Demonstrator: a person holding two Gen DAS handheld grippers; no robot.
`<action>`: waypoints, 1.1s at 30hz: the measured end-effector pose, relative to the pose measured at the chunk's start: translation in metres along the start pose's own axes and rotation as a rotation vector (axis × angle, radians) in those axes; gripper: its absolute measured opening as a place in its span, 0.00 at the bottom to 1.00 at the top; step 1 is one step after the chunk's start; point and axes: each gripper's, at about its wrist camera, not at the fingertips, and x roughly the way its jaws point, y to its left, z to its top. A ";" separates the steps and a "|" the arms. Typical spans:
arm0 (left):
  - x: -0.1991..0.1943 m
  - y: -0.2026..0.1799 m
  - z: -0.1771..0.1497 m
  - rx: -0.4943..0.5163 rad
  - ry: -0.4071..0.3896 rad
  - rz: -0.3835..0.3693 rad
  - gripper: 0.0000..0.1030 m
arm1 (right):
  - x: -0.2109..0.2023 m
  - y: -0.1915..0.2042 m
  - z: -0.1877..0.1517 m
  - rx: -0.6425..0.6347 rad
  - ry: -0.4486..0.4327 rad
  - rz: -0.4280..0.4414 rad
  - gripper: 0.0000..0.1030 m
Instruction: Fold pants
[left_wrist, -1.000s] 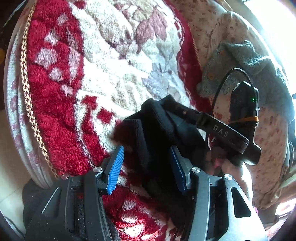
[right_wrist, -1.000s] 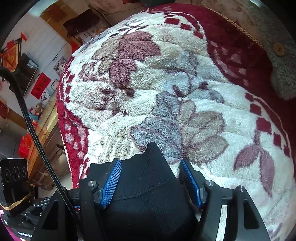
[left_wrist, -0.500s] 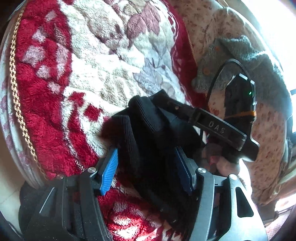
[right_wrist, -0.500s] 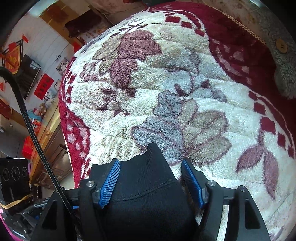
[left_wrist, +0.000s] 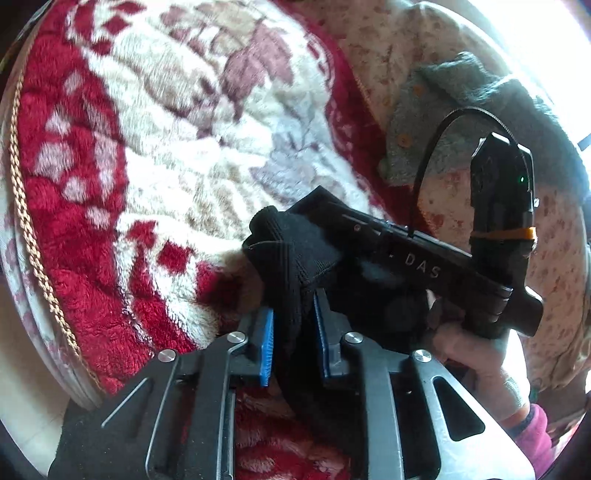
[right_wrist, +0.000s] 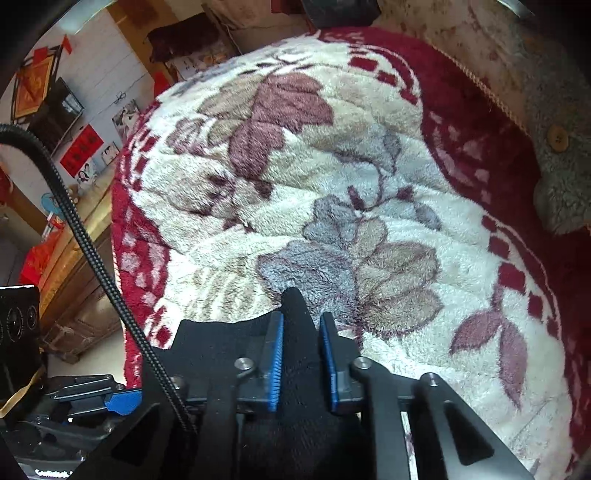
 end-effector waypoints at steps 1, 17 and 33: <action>-0.004 -0.003 -0.001 0.013 -0.013 -0.001 0.16 | -0.003 0.002 0.000 -0.003 -0.012 -0.004 0.13; -0.072 -0.063 -0.025 0.181 -0.133 -0.068 0.14 | -0.120 0.028 -0.021 0.075 -0.249 0.005 0.12; -0.083 -0.179 -0.108 0.475 -0.055 -0.231 0.14 | -0.261 -0.014 -0.148 0.324 -0.500 -0.017 0.12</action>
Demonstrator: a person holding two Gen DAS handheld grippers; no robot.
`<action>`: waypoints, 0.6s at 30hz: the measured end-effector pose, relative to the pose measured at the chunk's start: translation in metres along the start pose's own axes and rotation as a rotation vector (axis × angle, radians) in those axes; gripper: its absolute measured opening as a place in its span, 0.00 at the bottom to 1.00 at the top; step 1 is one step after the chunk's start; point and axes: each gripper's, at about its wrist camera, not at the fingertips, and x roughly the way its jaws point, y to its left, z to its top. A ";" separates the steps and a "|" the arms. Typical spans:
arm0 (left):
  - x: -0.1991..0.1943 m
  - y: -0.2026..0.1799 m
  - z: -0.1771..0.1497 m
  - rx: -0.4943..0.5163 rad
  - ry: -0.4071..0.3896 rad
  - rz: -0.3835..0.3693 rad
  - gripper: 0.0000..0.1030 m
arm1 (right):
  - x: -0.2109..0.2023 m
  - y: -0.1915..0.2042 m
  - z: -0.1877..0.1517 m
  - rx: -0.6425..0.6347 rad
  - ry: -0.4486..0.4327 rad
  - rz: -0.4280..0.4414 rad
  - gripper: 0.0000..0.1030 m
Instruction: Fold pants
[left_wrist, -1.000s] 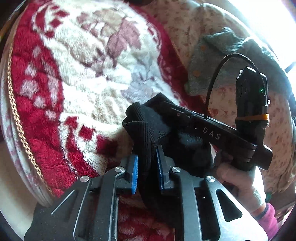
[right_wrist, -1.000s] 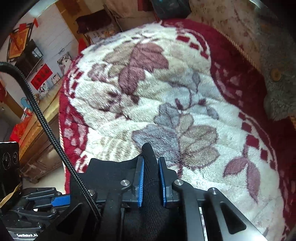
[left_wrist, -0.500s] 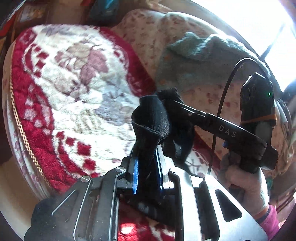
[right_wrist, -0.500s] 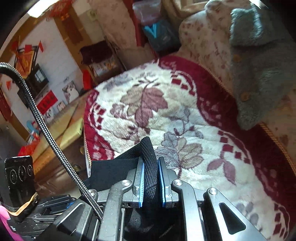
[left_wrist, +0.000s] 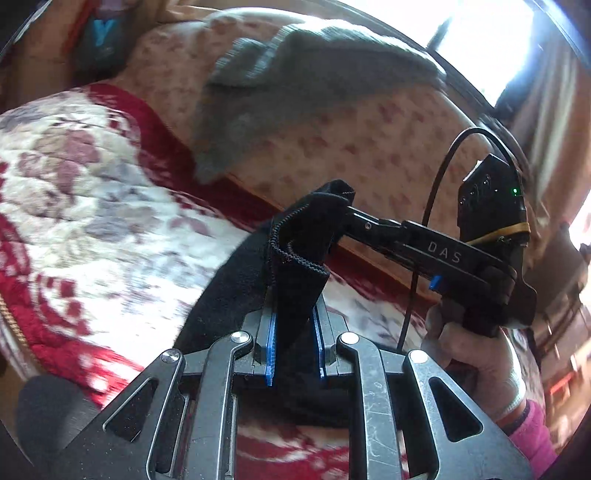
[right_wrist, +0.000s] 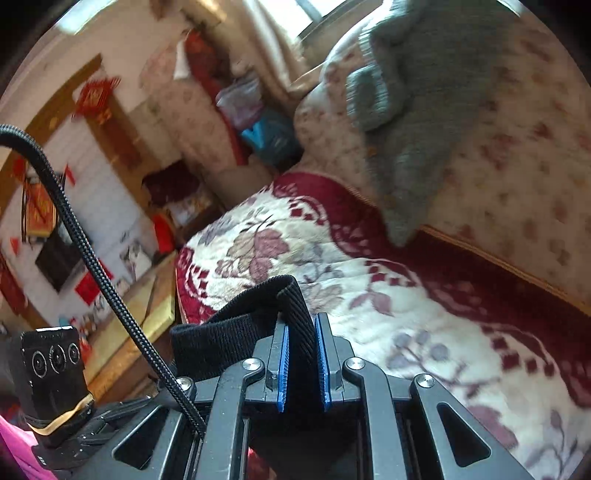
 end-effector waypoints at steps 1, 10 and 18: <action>0.005 -0.009 -0.004 0.016 0.019 -0.013 0.14 | -0.010 -0.006 -0.004 0.015 -0.012 -0.008 0.12; 0.048 -0.057 -0.036 0.078 0.161 -0.052 0.14 | -0.105 -0.071 -0.057 0.201 -0.122 -0.046 0.08; 0.050 -0.064 -0.050 0.125 0.179 -0.035 0.14 | -0.120 -0.109 -0.107 0.435 -0.128 0.044 0.29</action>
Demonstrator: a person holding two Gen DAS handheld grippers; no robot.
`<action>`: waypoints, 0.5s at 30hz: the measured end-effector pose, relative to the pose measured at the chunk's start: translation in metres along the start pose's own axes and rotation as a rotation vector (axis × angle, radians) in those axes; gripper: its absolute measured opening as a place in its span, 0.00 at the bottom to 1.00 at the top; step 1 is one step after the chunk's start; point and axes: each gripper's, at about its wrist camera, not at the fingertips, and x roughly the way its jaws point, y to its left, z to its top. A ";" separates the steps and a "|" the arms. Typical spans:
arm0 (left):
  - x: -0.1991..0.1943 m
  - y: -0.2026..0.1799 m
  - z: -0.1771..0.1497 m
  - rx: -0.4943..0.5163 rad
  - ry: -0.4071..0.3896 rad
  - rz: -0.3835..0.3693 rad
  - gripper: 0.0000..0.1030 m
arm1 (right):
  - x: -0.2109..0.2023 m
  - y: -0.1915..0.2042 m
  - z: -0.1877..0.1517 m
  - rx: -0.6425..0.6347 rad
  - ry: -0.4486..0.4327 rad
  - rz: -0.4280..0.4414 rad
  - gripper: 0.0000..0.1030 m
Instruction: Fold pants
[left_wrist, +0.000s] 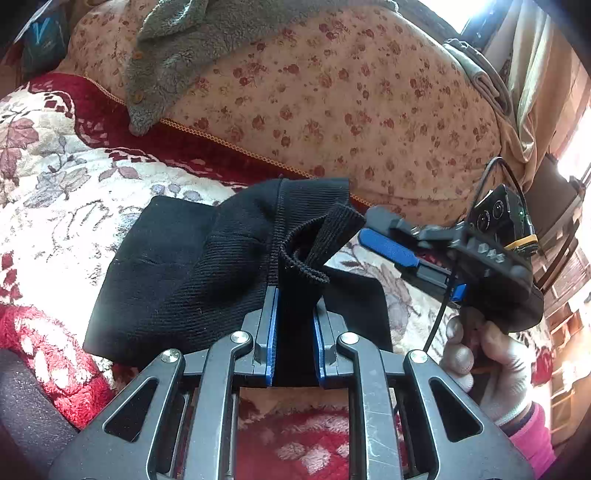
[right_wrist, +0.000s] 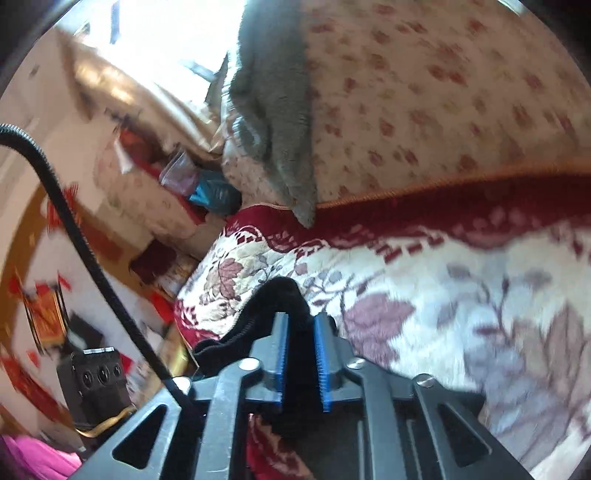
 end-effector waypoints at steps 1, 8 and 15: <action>0.001 0.000 -0.001 0.000 0.004 0.002 0.14 | -0.002 -0.003 -0.003 0.027 -0.002 0.023 0.40; 0.005 0.000 -0.010 0.012 0.013 0.013 0.14 | 0.015 0.004 0.009 0.150 0.022 0.098 0.70; 0.005 0.002 -0.013 0.010 0.030 0.024 0.14 | 0.075 0.016 0.005 0.110 0.198 0.051 0.32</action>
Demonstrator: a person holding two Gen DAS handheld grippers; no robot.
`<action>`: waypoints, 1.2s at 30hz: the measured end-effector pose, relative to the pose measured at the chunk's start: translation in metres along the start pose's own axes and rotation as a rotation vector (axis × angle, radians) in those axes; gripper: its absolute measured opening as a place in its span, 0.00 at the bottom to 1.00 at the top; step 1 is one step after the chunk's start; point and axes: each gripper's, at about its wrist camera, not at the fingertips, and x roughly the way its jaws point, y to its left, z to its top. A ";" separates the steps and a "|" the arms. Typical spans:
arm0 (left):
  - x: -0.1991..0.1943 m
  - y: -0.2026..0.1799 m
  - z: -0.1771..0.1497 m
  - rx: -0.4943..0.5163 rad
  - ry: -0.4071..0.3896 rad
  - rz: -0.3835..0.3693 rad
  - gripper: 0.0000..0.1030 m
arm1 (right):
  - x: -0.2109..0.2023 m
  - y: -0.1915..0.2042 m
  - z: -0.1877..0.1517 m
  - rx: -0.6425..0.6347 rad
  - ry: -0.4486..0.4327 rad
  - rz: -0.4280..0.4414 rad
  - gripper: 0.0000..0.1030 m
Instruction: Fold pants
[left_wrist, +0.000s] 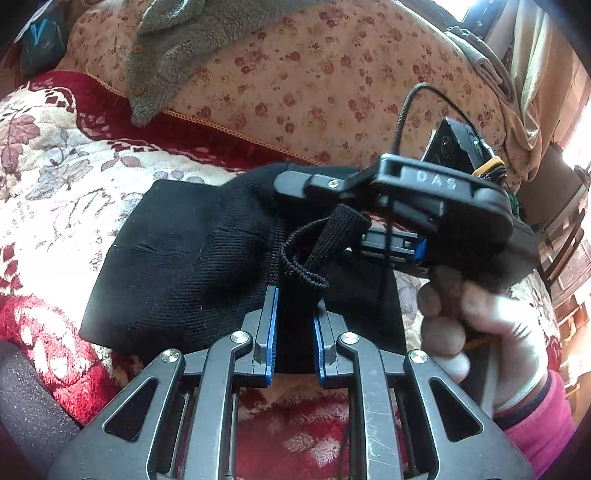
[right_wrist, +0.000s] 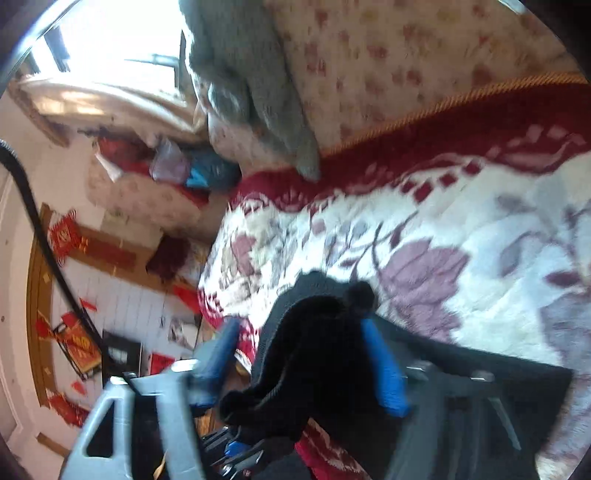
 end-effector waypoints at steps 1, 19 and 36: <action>-0.001 0.000 0.000 -0.003 0.001 -0.003 0.14 | 0.003 0.003 -0.002 -0.031 -0.001 -0.010 0.24; 0.016 -0.076 -0.019 0.132 0.069 -0.086 0.14 | -0.082 -0.019 -0.034 -0.087 -0.117 -0.115 0.17; -0.012 -0.055 -0.016 0.191 0.033 -0.075 0.43 | -0.105 -0.039 -0.056 -0.121 -0.210 -0.380 0.31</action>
